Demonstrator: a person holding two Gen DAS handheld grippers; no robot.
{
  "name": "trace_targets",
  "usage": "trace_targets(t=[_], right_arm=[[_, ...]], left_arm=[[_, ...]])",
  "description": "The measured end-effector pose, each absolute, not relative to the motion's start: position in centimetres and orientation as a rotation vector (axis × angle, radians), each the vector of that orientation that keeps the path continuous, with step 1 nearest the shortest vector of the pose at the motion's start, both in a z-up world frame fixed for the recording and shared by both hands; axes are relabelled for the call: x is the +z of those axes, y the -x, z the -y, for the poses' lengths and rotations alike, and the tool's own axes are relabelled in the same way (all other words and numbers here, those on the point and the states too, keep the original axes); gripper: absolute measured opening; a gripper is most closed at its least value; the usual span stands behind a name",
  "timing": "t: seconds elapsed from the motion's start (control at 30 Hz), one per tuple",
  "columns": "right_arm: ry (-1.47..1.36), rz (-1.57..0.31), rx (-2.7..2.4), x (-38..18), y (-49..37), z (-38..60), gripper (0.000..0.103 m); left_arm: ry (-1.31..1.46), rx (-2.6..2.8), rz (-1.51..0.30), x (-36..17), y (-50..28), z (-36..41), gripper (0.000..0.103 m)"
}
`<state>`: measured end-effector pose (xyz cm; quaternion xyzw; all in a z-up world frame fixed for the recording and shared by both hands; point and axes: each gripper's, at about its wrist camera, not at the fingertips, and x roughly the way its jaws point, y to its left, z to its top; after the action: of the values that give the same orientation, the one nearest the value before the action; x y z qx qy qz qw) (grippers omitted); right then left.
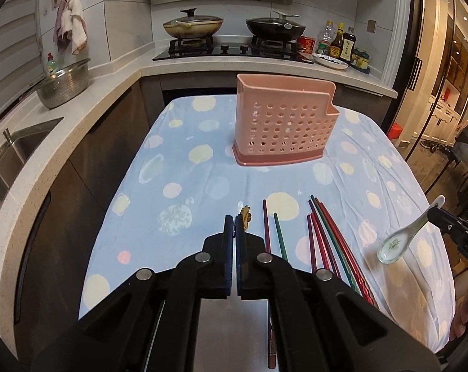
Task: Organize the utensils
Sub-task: 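Carry the white spoon in the right tool while the left tool carries the gold spoon to the pink holder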
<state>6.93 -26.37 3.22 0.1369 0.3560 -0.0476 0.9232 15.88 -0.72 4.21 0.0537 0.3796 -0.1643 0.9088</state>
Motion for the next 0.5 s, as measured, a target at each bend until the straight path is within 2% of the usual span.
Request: trace_targets(t=[0.5], right_arm=[[-0.225, -0.539, -0.06, 14.0, -19.5, 29.0, 0.006]], left_arm=[[-0.151, -0.36, -0.531, 17.4, -22.8, 4.8, 0.001]])
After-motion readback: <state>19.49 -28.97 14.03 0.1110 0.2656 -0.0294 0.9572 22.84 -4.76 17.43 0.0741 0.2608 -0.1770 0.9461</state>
